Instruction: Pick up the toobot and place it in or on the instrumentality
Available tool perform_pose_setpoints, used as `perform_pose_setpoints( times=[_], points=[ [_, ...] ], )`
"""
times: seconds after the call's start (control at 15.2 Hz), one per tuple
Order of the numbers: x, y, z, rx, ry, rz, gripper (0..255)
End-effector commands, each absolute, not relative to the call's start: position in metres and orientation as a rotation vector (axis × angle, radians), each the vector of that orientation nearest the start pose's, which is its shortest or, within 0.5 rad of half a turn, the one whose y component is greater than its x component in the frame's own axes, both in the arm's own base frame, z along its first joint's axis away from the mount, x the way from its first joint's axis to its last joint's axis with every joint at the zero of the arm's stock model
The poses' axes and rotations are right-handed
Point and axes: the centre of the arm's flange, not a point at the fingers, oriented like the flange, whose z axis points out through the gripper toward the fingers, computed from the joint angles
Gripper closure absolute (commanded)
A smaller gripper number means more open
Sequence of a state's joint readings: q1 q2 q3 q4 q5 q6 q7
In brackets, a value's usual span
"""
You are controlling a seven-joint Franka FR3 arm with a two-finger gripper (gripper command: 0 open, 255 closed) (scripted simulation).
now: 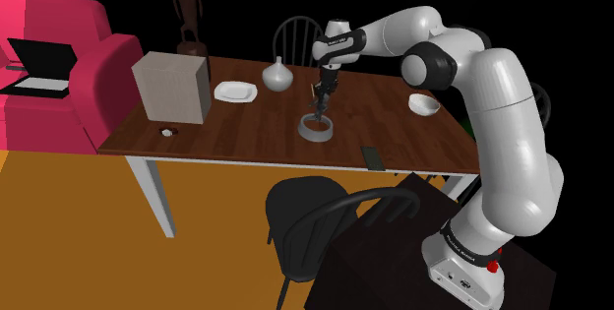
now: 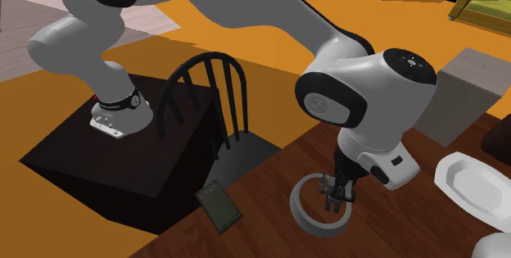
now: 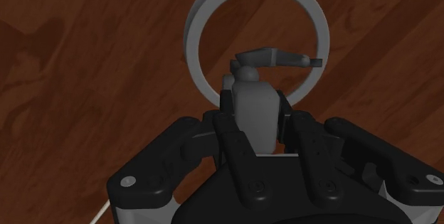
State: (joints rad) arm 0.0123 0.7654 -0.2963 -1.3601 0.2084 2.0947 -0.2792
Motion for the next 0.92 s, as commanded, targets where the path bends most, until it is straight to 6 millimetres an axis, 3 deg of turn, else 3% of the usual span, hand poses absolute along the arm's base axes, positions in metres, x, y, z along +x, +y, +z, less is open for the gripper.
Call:
perform_pose_setpoints(
  times=[0.0, 0.2, 0.26, 0.59, 0.86],
  points=[
    [0.719, -0.15, 0.278, -3.165, 0.048, 0.005, 255],
    [0.719, -0.15, 0.278, -3.165, 0.048, 0.005, 255],
    [0.719, -0.15, 0.278, -3.165, 0.048, 0.005, 0],
    [0.719, -0.15, 0.278, -3.165, 0.048, 0.005, 0],
    [0.719, -0.149, 0.328, -3.165, 0.048, 0.005, 0]
  ],
)
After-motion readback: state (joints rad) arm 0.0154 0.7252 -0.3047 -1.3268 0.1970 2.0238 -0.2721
